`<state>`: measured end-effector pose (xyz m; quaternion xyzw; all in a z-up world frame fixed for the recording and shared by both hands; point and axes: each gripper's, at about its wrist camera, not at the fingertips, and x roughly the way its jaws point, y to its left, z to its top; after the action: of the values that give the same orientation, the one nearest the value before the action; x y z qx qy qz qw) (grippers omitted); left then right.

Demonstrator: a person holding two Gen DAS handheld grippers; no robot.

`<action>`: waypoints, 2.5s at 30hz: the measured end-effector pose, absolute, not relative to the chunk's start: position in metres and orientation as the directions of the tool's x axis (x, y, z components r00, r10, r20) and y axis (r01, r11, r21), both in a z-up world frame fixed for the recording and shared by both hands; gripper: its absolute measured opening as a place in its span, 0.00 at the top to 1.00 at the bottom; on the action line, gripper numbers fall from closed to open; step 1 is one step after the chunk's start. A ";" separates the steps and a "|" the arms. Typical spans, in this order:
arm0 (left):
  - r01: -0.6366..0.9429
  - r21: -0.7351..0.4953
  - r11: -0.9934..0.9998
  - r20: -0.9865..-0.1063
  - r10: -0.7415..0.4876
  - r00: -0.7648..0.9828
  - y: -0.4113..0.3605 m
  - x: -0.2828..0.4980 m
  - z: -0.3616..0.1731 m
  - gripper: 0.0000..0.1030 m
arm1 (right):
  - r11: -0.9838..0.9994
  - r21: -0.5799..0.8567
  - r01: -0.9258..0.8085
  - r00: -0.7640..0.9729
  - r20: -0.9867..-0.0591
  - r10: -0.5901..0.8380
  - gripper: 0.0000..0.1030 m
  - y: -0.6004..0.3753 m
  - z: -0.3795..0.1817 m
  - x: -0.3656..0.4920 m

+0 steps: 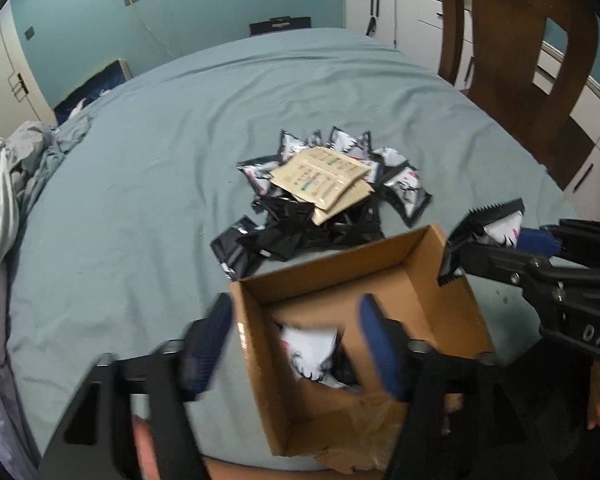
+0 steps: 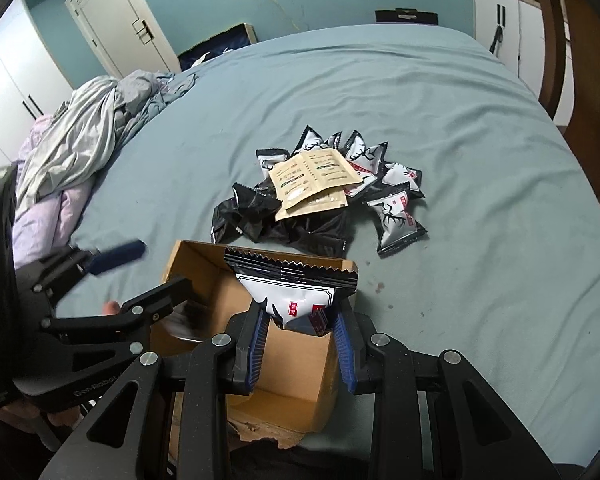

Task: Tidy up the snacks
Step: 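Grasp a white deer packet with the left gripper while the right gripper carries its packet, then lower both held packets into the cardboard box and open both grippers, then reach the right gripper into the pile and grasp another white packet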

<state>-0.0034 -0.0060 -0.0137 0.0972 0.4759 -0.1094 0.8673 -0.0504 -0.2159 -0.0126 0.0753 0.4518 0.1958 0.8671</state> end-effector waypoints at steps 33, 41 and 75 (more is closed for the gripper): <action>0.112 0.116 0.987 -0.831 0.035 0.555 0.026 0.011 -0.008 0.18 | 0.869 0.249 -0.428 0.480 -0.752 0.452 0.31 -0.181 -0.017 -0.063; 0.097 0.104 0.990 -0.843 0.036 0.537 0.030 0.014 -0.010 0.18 | 0.890 0.285 -0.355 0.526 -0.727 0.442 0.30 -0.197 -0.012 -0.062; 0.106 -0.023 0.994 -0.882 -0.070 0.466 0.029 0.046 -0.023 0.18 | 0.959 0.283 -0.022 0.257 -0.925 0.279 0.30 -0.242 -0.082 0.126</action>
<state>0.0462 0.0289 -0.0226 0.0174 0.5141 -0.0516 0.8560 0.1256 -0.2422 -0.0823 0.1068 0.6018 0.0956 0.7857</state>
